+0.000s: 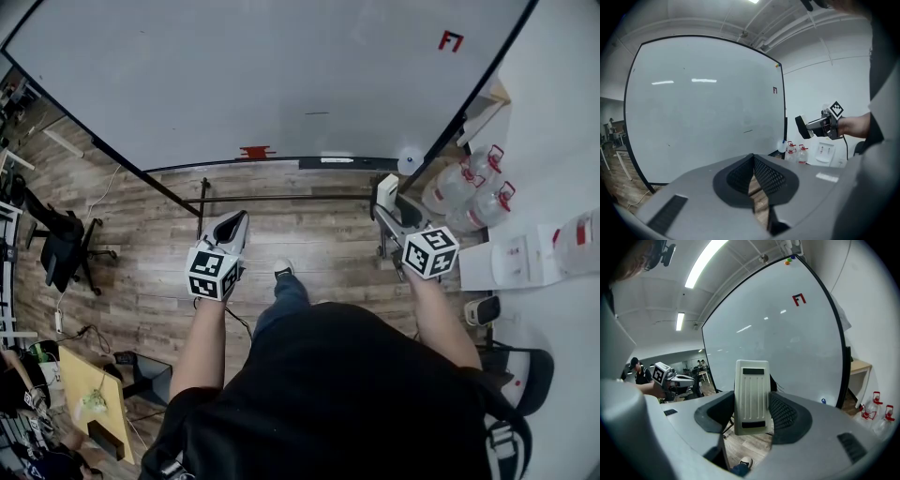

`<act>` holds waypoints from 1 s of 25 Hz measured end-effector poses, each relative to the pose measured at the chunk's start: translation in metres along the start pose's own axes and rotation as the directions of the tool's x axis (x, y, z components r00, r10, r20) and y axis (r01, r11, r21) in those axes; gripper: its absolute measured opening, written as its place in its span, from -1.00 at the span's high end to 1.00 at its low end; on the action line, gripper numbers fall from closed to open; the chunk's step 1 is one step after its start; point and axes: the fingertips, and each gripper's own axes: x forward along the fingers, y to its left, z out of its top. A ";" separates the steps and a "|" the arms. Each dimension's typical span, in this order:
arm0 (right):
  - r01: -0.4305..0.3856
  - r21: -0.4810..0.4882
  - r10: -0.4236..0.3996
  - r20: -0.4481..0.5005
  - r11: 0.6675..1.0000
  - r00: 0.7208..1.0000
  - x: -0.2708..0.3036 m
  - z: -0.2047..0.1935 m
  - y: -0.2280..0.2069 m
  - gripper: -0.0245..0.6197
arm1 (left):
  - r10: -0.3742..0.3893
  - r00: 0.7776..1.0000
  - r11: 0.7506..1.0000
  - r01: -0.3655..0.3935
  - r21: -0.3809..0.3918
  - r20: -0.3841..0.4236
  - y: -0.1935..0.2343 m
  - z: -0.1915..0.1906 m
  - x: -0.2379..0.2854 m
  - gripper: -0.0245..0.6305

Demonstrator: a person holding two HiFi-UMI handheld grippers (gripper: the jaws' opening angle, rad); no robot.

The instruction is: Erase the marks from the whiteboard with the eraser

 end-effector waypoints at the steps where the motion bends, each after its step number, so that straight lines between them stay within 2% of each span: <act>1: 0.004 -0.001 -0.004 0.000 1.000 1.000 0.002 0.001 -0.001 0.21 | -0.002 1.000 1.000 0.002 0.000 0.002 0.003 0.001 0.003 0.88; 16: 0.031 0.009 -0.031 -0.008 0.999 0.999 0.041 0.013 -0.006 0.21 | -0.028 1.000 1.000 0.028 0.008 0.002 0.046 0.008 0.033 0.88; 25: 0.054 -0.022 -0.054 -0.026 0.998 0.998 0.053 0.017 -0.014 0.21 | -0.063 0.998 0.998 0.063 0.026 -0.011 0.055 0.012 0.055 0.88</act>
